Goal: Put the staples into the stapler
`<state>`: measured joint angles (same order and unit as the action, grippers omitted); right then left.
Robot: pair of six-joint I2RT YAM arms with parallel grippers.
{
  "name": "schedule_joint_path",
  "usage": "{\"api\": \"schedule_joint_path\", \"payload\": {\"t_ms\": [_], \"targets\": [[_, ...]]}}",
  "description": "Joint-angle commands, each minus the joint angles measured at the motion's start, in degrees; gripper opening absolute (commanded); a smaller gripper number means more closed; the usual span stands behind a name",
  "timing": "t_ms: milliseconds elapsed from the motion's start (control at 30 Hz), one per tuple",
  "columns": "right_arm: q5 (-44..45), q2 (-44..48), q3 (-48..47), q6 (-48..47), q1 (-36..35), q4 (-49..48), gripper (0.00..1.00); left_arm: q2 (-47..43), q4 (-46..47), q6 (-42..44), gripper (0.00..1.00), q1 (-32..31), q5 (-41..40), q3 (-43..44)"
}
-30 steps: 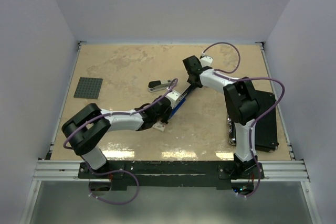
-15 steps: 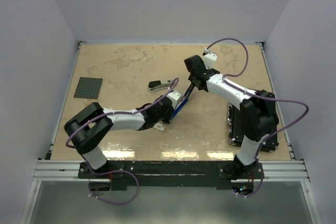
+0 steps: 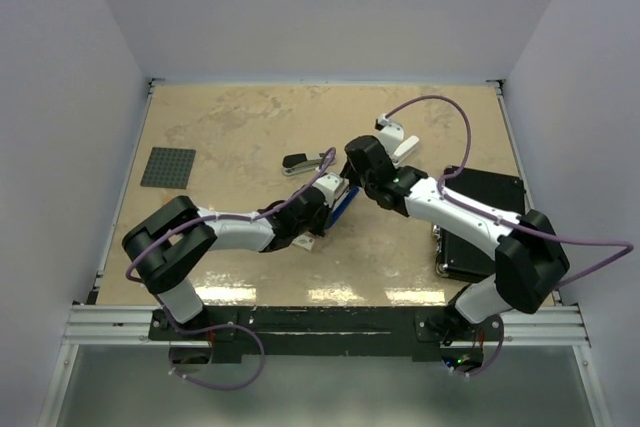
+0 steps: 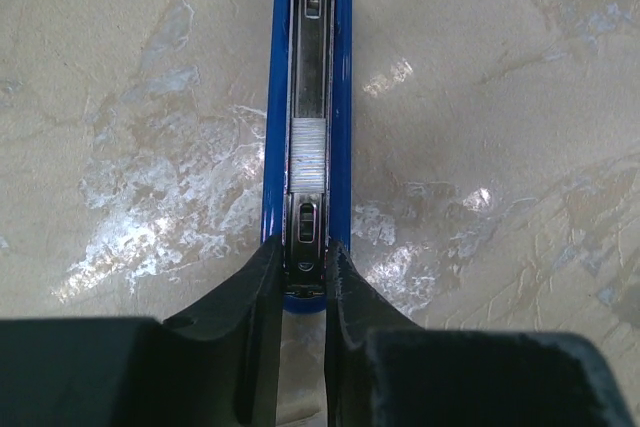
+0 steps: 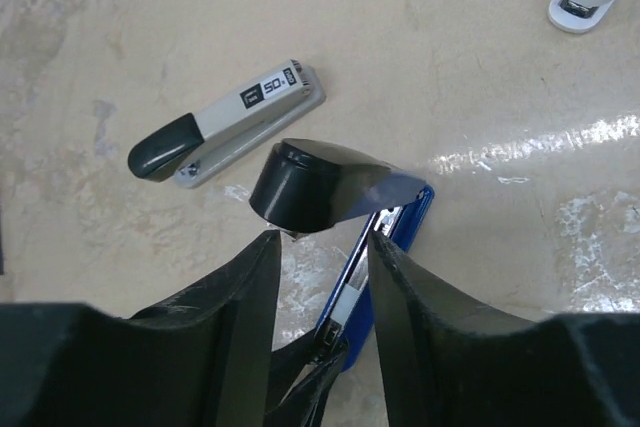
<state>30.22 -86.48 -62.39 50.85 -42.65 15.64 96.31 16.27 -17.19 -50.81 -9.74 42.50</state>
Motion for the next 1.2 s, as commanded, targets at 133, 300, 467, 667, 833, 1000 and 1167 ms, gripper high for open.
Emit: {"api": "schedule_joint_path", "payload": {"t_ms": [133,300,467,667,833,1000,1167], "targets": [[-6.4,5.0,8.1,0.6,-2.2,-4.6,0.48,-1.4,8.1,-7.1,0.1,0.6,-1.2,-2.6],[-8.6,6.0,11.3,-0.3,-2.3,-9.2,0.49,-1.4,10.3,-8.8,0.15,0.6,-0.8,-4.3],[-9.2,6.0,13.2,-0.3,-2.4,-11.9,0.5,-1.0,10.7,-9.8,0.14,0.7,-1.0,-4.5],[-10.9,6.0,15.2,0.0,-2.3,-13.8,0.5,-1.0,10.6,-10.2,0.14,0.7,-1.5,-4.5],[-9.6,8.2,16.1,-0.5,-2.3,-13.4,0.5,-0.6,9.0,-10.1,0.18,0.7,-2.7,-3.8],[-7.9,10.4,17.6,-0.8,-2.3,-12.8,0.5,-1.3,6.9,-9.4,0.36,0.5,-2.9,-3.3],[-6.7,12.6,18.7,-0.7,-2.3,-12.3,0.5,-2.7,3.8,-8.8,0.54,0.3,-3.4,-2.2]]}}
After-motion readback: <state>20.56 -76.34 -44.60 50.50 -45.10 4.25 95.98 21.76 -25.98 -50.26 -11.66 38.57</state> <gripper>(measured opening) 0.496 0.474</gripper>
